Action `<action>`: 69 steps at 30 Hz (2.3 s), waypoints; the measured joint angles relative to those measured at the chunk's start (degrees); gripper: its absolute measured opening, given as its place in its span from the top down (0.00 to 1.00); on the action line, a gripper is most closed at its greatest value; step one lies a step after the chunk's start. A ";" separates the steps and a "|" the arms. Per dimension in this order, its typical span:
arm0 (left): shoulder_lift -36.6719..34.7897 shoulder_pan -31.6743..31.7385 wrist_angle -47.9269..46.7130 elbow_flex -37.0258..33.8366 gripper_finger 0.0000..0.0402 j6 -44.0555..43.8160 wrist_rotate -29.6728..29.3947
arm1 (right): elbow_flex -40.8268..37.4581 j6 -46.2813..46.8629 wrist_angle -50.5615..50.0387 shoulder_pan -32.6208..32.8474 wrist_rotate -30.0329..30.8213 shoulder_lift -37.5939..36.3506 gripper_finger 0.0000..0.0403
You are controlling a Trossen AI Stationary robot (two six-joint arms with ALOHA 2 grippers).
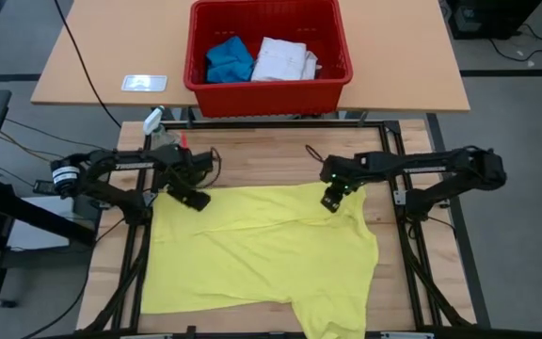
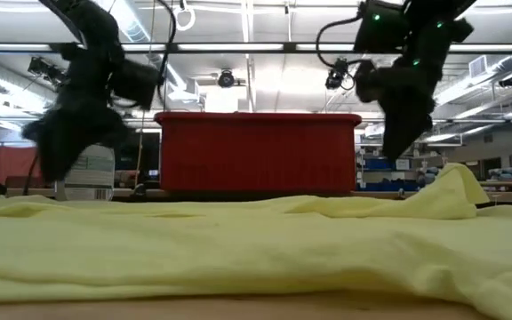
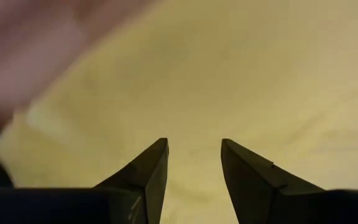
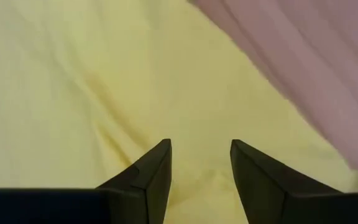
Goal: Fold Laundry from Bin
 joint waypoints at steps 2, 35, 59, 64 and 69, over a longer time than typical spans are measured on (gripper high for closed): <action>-1.01 -0.16 4.93 2.12 0.61 1.93 0.24 | -1.03 -5.70 -2.89 -0.18 -3.09 -1.52 0.58; 6.43 -13.91 47.77 4.52 0.61 2.32 -2.77 | -8.30 28.35 -13.30 5.78 -4.88 -11.87 0.55; 11.67 -17.99 64.04 4.59 0.61 18.19 -4.22 | -13.05 44.17 -0.30 6.27 -25.10 -13.97 0.91; 22.61 -18.73 79.93 7.42 0.61 16.36 -1.61 | -13.11 47.00 -2.74 9.31 -24.43 -13.95 0.89; 30.13 -20.46 81.12 16.31 0.61 22.74 0.29 | -13.08 47.94 -0.93 10.76 -28.38 -14.02 0.92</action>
